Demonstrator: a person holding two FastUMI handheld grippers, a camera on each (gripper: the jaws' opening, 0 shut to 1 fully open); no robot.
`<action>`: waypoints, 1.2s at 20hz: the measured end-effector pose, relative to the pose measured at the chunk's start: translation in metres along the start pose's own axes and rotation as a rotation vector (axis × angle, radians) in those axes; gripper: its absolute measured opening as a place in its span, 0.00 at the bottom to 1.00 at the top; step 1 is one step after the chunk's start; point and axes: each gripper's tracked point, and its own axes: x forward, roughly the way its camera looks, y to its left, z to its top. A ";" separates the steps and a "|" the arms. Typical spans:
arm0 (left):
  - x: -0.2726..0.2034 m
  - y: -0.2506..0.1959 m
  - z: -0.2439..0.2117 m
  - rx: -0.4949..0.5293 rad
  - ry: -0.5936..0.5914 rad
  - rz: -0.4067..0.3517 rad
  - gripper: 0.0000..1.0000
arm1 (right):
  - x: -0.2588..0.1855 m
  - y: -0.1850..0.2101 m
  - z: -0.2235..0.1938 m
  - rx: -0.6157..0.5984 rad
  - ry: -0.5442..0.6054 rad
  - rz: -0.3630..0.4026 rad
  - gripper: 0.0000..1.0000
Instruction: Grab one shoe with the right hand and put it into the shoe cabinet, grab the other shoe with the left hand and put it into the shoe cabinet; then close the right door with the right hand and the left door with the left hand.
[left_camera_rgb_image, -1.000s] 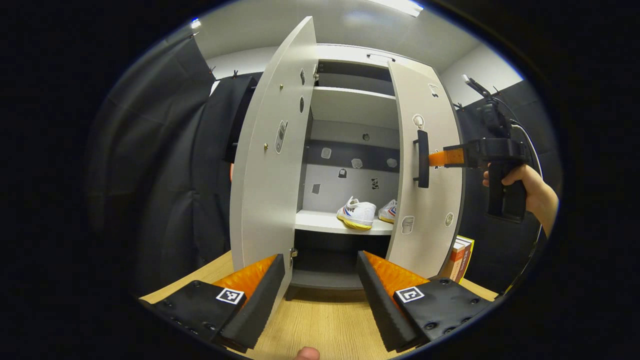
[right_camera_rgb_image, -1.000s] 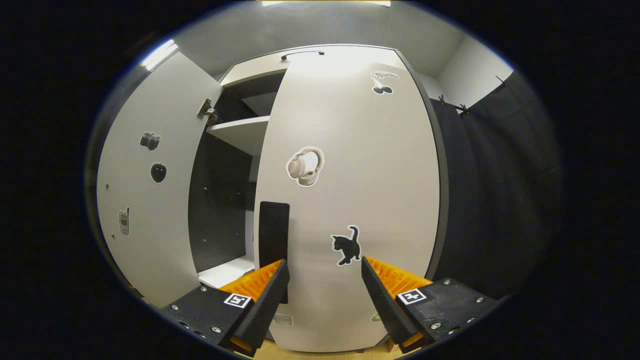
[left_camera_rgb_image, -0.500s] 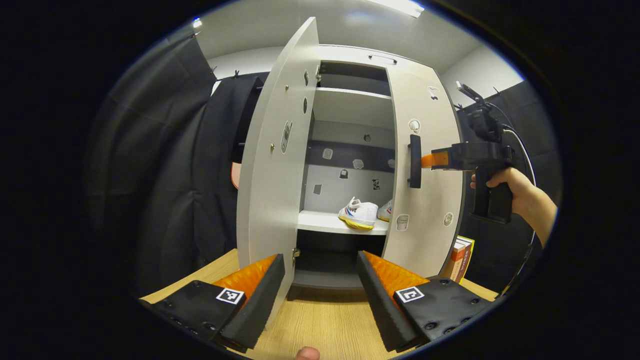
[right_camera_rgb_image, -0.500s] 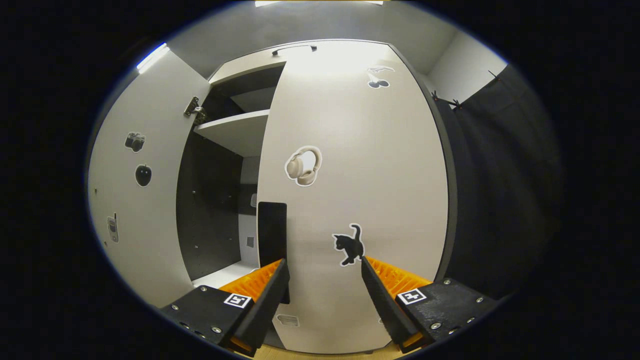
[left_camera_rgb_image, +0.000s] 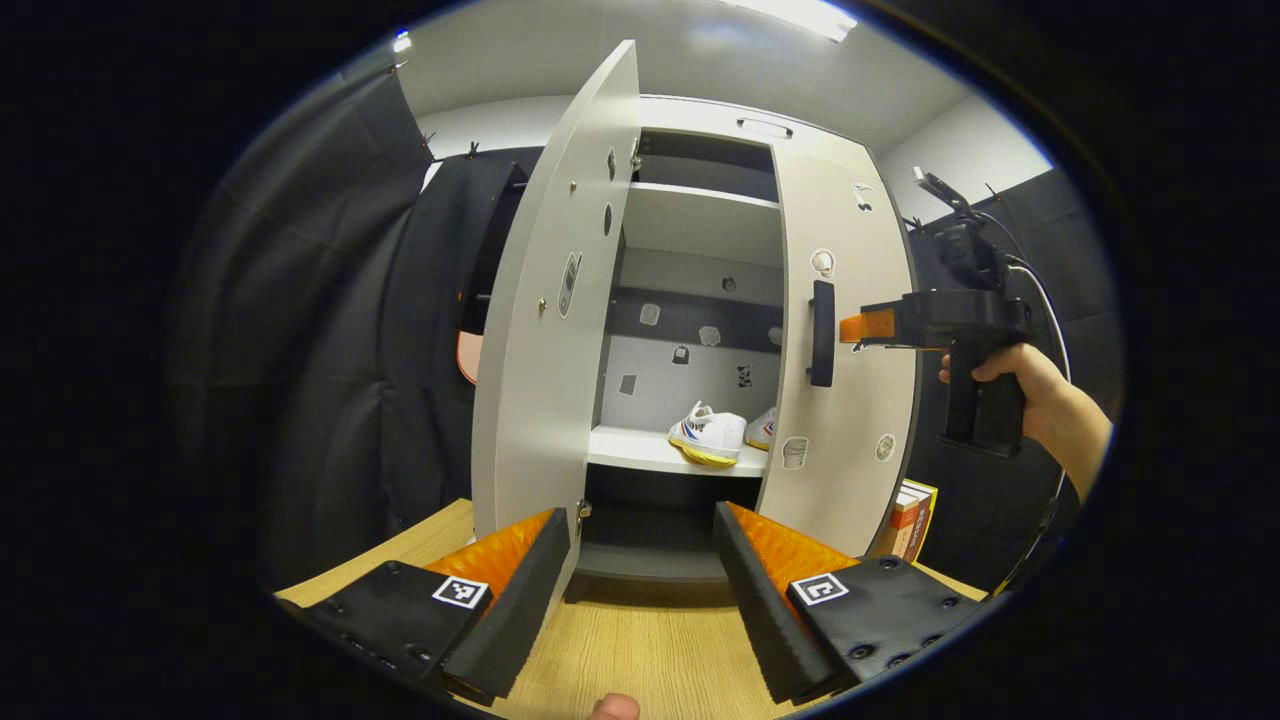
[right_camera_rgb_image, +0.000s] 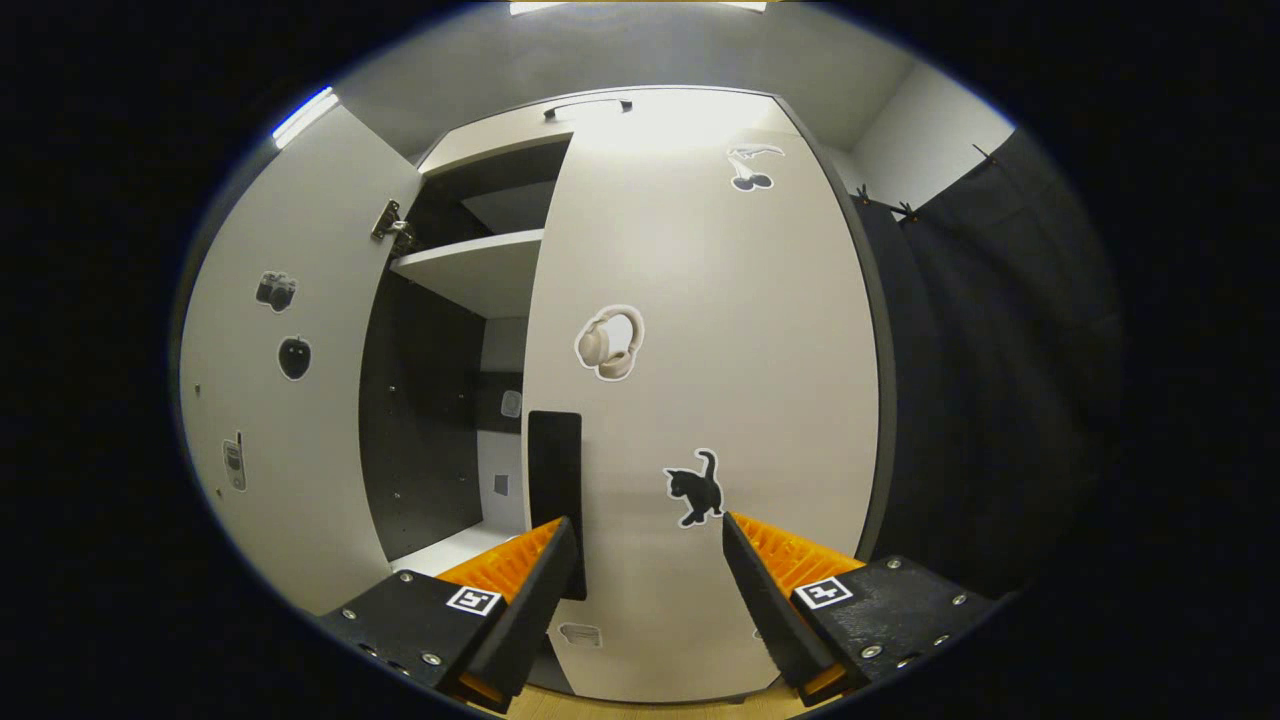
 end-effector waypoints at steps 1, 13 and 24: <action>0.000 -0.001 0.001 -0.002 0.000 -0.002 0.95 | -0.010 -0.001 0.001 -0.007 -0.011 -0.001 0.91; 0.009 -0.021 0.005 0.001 0.000 -0.038 0.95 | -0.135 -0.008 -0.040 0.001 -0.011 -0.035 0.92; 0.003 -0.023 0.064 -0.033 -0.132 -0.056 0.94 | -0.177 -0.025 -0.095 0.033 0.011 -0.114 0.92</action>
